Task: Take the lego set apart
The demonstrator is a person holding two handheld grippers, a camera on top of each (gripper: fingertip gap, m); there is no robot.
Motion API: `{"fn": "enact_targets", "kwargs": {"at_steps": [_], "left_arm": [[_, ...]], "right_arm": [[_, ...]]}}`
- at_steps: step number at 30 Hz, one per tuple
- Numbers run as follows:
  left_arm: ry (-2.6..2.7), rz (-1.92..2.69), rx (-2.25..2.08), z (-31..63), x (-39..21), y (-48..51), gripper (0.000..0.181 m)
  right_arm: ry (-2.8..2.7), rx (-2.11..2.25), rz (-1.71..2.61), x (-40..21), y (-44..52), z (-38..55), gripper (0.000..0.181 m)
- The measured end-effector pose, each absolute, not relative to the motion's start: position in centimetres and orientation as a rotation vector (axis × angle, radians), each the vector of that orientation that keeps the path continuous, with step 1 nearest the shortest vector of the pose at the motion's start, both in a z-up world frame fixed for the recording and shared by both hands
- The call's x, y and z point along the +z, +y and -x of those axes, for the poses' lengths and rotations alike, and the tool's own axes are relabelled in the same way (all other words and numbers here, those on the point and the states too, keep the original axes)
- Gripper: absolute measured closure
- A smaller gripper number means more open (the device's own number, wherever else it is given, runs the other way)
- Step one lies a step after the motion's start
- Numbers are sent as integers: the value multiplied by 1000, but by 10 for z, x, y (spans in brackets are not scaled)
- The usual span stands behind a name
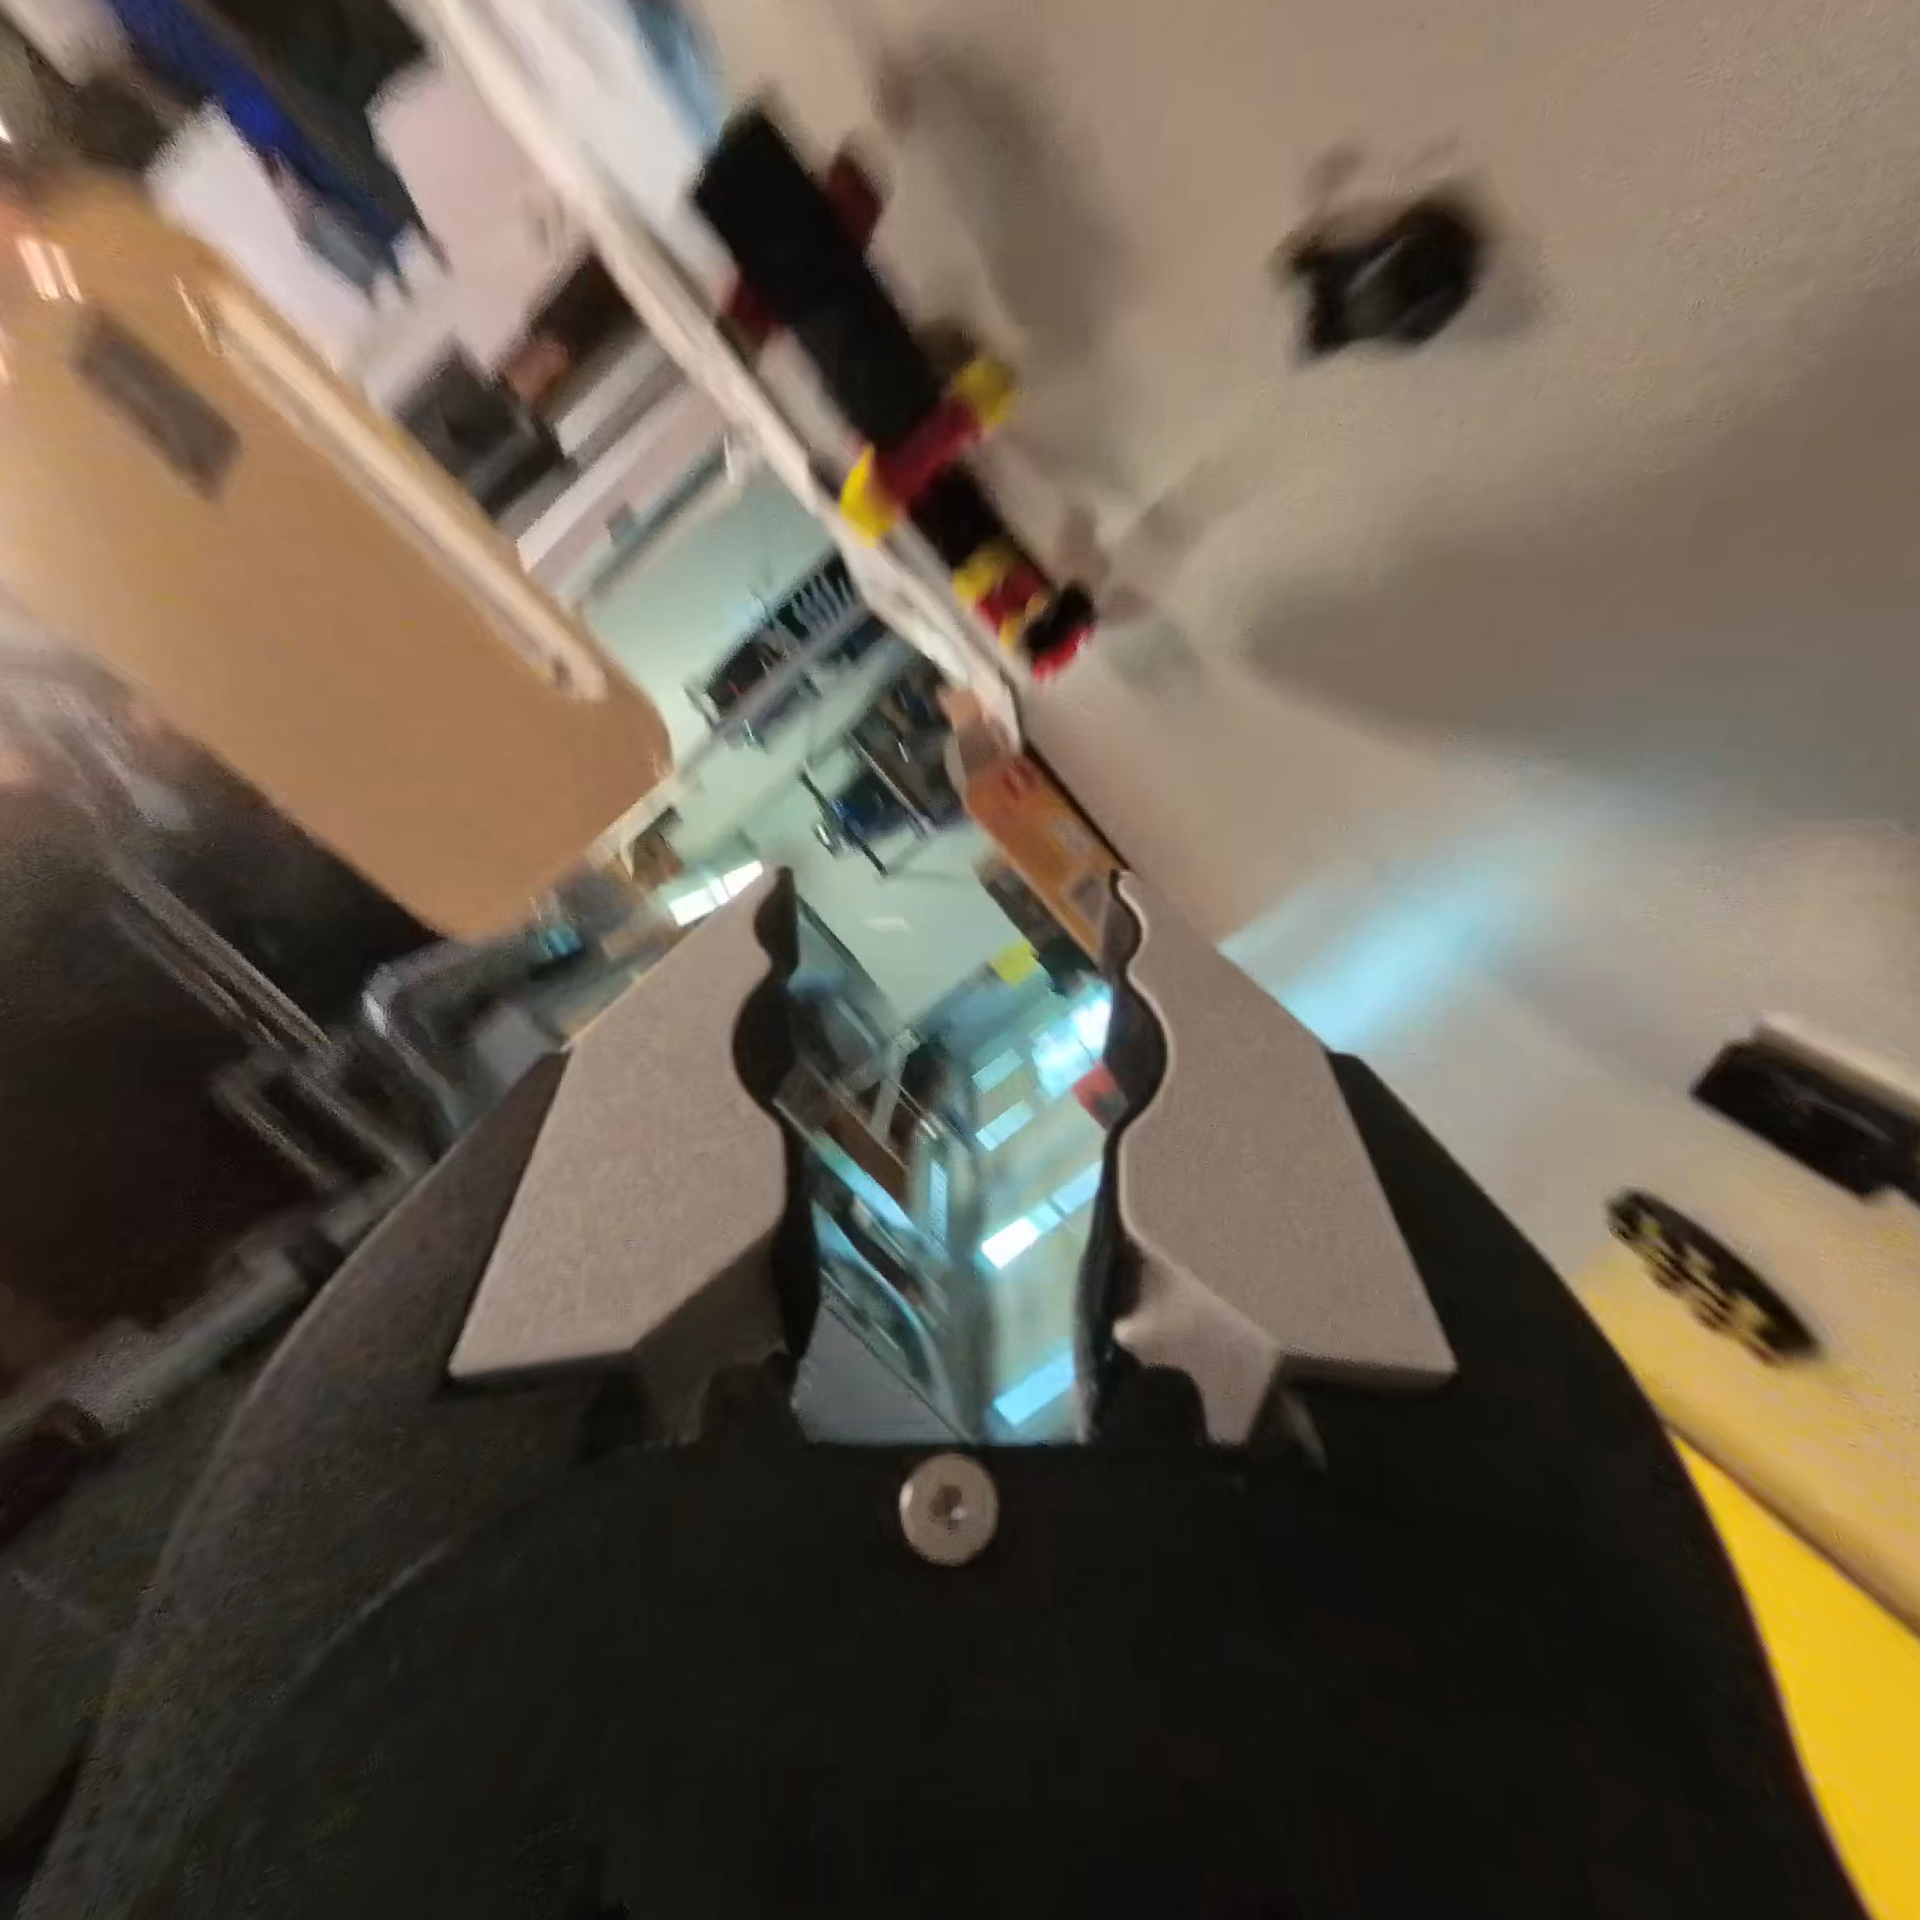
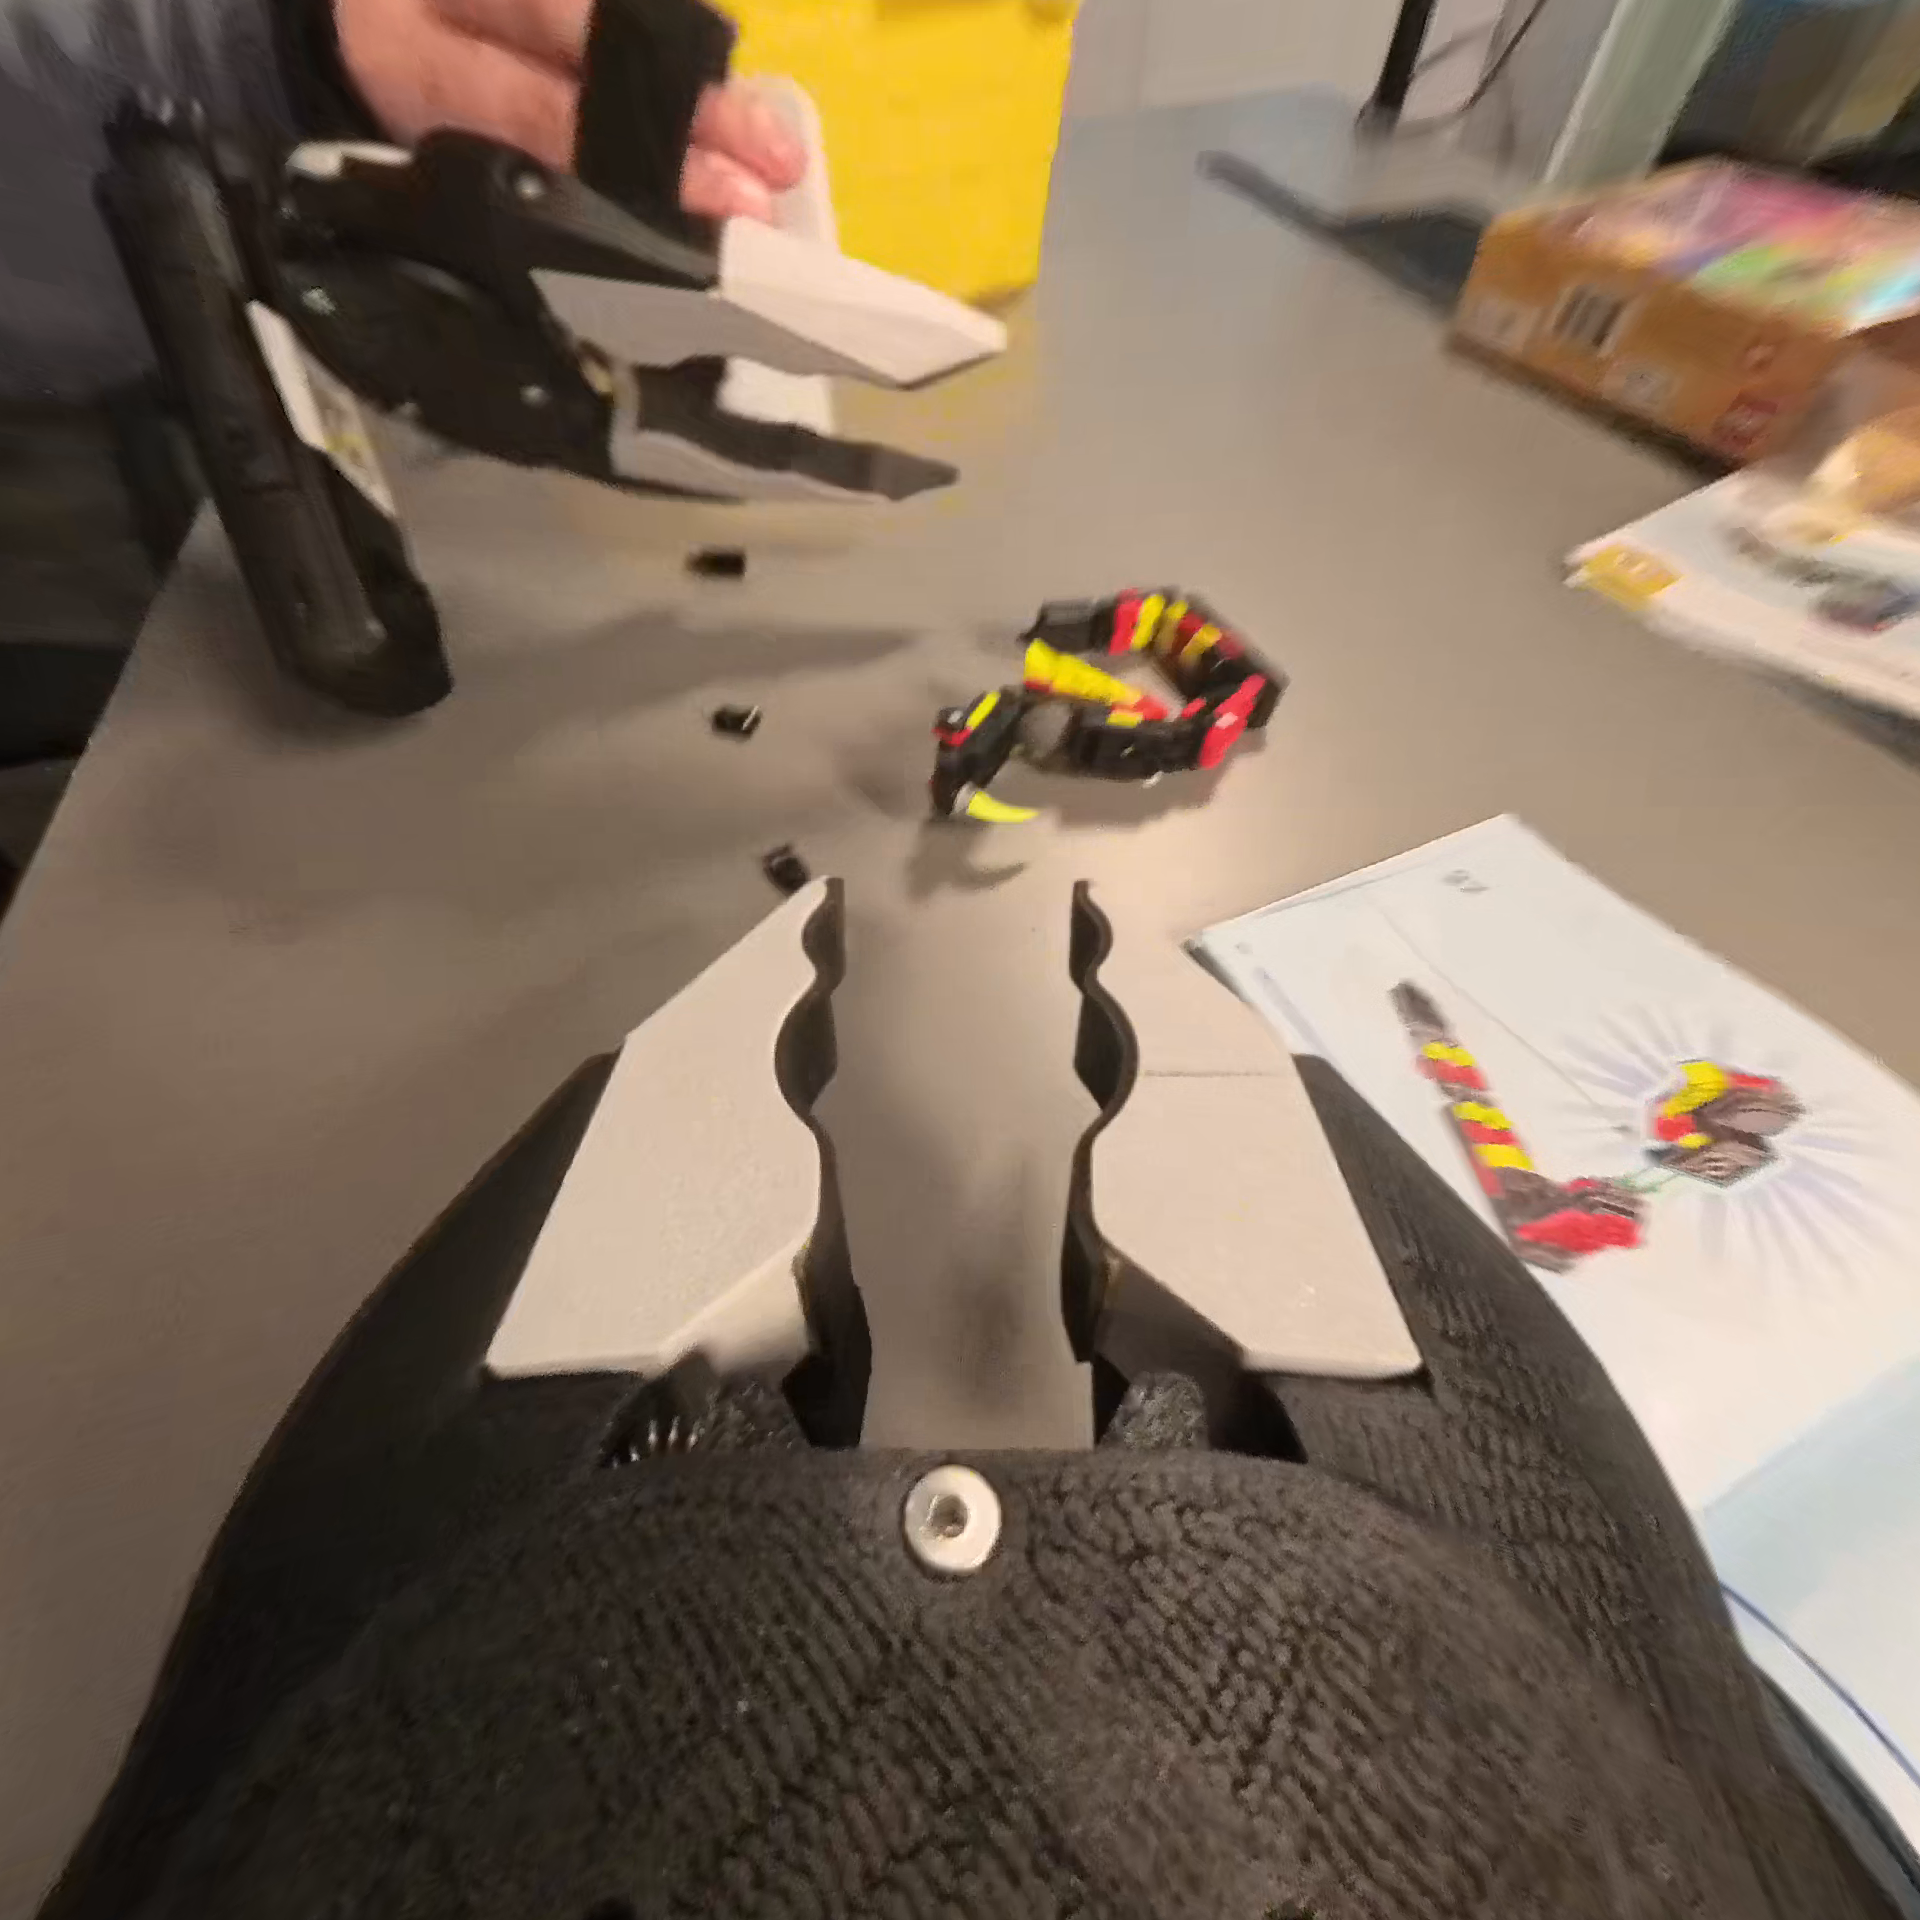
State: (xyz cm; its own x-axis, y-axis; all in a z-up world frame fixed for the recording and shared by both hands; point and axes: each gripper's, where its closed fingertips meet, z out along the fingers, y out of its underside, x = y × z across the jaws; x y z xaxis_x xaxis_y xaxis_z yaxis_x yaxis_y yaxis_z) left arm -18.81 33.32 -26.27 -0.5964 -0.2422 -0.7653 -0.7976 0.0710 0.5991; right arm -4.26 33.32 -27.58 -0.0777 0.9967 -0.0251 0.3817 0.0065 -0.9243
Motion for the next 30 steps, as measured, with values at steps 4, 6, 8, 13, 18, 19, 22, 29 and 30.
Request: {"fn": "enact_targets", "kwargs": {"at_steps": [4,6,8,13,18,19,22,29,30], "left_arm": [[1401,1517,1334,188,-240,302,134],[1193,1760,879,141,-256,284,143],[1022,1860,426,83,-262,271,156],[846,1993,100,34,-284,281,174],[686,2140,-71,31,-300,289,171],[664,2153,-81,32,-300,290,171],[666,2218,-56,35,-310,291,167],[618,2285,-48,41,-321,296,164],[598,2294,-78,41,-321,298,164]], "right_arm": [[-1287,1026,1311,-241,362,27,139],[-1190,1015,1288,-231,373,17,139],[-1127,1010,1280,-227,379,11,140],[-1096,981,1251,-223,383,9,144],[-1141,931,1228,-226,379,13,145],[-1149,924,1225,-226,379,14,145],[-1165,911,1224,-228,378,16,145],[-1173,911,1223,-229,375,17,145],[-1174,912,1224,-229,375,18,145]]}}
